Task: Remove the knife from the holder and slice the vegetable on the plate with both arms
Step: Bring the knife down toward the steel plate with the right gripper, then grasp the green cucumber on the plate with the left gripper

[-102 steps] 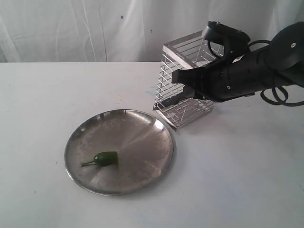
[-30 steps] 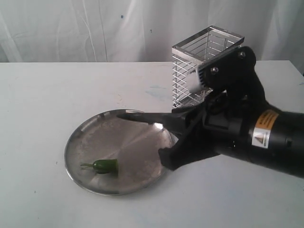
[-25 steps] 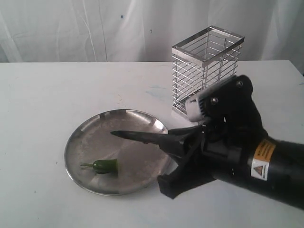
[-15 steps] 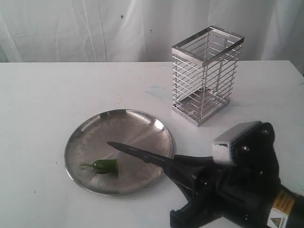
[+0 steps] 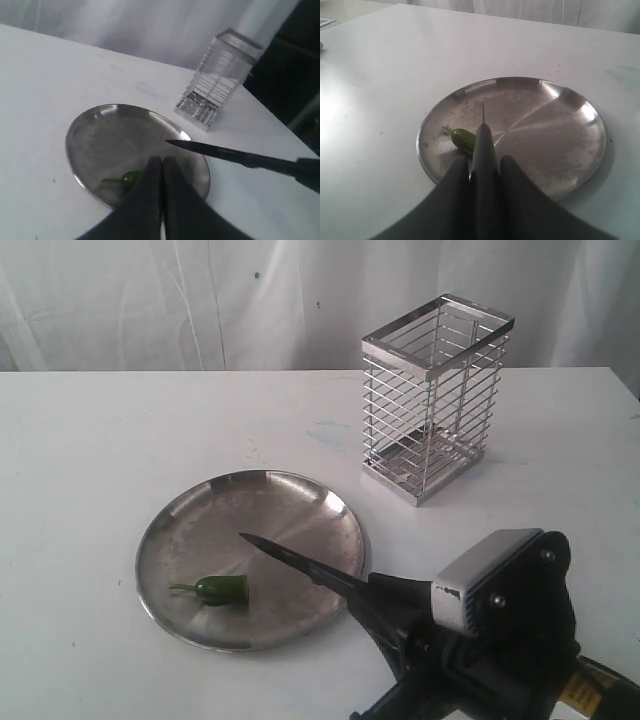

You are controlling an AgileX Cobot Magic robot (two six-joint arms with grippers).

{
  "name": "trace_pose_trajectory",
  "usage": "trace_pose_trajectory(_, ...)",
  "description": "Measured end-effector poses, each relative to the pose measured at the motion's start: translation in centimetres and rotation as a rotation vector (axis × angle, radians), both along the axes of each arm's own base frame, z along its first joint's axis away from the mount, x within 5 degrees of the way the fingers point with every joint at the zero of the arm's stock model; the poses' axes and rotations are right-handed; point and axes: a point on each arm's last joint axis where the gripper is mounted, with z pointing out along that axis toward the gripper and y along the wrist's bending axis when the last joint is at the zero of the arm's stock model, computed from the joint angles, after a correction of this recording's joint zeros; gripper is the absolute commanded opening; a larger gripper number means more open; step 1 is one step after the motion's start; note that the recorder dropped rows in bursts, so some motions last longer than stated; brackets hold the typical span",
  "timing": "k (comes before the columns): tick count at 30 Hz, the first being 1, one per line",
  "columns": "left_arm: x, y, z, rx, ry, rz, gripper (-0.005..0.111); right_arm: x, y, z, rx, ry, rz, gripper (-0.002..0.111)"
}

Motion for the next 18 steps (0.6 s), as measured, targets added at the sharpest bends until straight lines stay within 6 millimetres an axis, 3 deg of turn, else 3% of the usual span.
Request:
trace_pose_trajectory(5,0.2,-1.0,2.3,0.242,0.038,-0.17,0.011,0.0,0.0,0.0,0.002,-0.003,-0.002,0.0)
trace_pose_trajectory(8,0.7,-1.8,3.0,0.422,0.081,-0.3,0.024,0.0,0.0,0.0,0.004,-0.006,-0.003,0.0)
trace_pose_trajectory(11,1.8,-3.0,2.9,0.646,0.158,-0.466,0.047,0.1,0.0,0.1,0.011,-0.014,-0.005,0.0)
trace_pose_trajectory(13,3.3,-3.9,2.0,0.773,0.235,-0.572,0.055,0.2,0.2,0.5,0.033,-0.015,-0.01,0.0)
trace_pose_trajectory(18,8.8,-6.6,1.4,0.927,0.3,-0.686,0.057,1.2,1.9,2.2,0.041,0.052,-0.036,0.0)
